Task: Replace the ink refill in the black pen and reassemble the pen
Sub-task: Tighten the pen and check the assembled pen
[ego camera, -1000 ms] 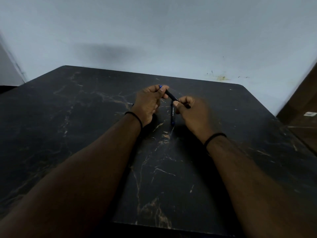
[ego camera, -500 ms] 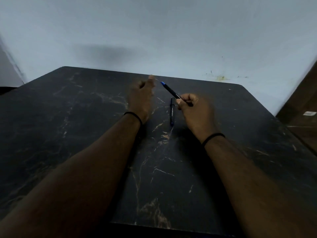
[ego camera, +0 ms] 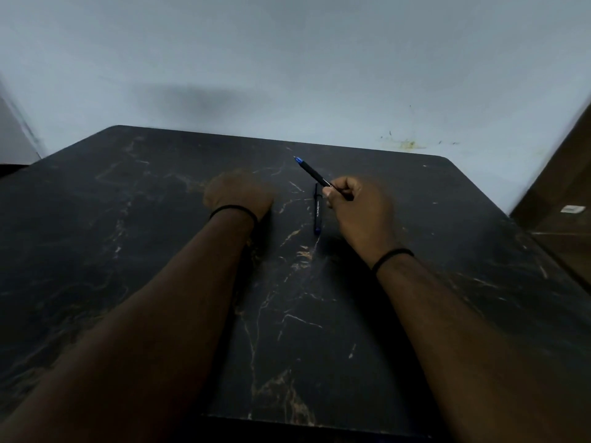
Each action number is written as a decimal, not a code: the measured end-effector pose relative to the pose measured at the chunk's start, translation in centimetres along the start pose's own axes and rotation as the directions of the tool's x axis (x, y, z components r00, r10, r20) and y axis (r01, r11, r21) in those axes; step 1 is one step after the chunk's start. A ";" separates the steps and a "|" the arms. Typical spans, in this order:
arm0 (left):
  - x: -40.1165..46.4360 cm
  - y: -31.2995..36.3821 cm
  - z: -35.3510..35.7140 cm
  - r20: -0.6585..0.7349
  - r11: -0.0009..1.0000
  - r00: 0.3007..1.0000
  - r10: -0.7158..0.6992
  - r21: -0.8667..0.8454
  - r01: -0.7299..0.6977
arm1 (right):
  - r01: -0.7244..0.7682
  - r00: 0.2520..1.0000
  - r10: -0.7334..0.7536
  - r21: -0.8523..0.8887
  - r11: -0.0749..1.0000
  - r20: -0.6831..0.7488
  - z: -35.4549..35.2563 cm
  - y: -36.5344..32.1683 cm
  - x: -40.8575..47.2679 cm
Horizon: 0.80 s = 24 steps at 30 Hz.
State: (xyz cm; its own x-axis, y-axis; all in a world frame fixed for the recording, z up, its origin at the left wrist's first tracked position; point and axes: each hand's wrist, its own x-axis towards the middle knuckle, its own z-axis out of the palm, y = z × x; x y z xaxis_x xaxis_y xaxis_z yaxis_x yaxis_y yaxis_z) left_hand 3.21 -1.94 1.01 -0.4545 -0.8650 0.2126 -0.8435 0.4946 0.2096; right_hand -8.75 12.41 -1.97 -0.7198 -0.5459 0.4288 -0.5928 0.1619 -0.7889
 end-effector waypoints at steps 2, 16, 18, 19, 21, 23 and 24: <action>-0.1 0.1 0.0 -0.001 1.000 1.000 0.011 -0.012 -0.011 | -0.002 1.000 0.002 0.007 1.000 0.008 0.1 0.0 0.0; 2.0 0.3 2.8 -0.142 0.605 0.990 -0.019 -0.790 -0.101 | 0.003 0.999 -0.002 -0.029 1.000 0.053 0.2 0.1 0.0; 2.2 0.2 3.1 -0.144 0.607 0.989 0.021 -0.784 -0.127 | -0.005 0.998 0.008 -0.057 0.998 0.060 0.2 0.2 0.0; 2.2 0.2 3.2 -0.152 0.607 0.988 0.039 -0.782 -0.144 | -0.005 0.998 0.009 -0.070 0.998 0.062 0.2 0.3 0.1; 2.1 0.2 3.2 -0.176 0.603 0.981 0.082 -0.775 -0.189 | 0.003 0.998 0.002 -0.086 0.996 0.059 0.1 0.4 0.2; 2.0 0.3 3.2 -0.186 0.604 0.973 0.135 -0.763 -0.230 | 0.010 0.999 -0.004 -0.115 0.993 0.048 -0.2 0.4 0.2; 1.9 0.3 3.1 -0.186 0.611 0.970 0.155 -0.754 -0.242 | 0.008 0.999 -0.002 -0.129 0.992 0.045 -0.3 0.4 0.3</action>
State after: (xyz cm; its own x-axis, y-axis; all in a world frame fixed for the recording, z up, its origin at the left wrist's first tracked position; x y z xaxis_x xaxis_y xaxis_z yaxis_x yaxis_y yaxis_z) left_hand 1.19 -3.66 -1.46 -0.5188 -0.7468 0.4160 -0.1895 0.5750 0.7959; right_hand -9.26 12.57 -2.03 -0.7014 -0.5828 0.4103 -0.6403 0.2624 -0.7219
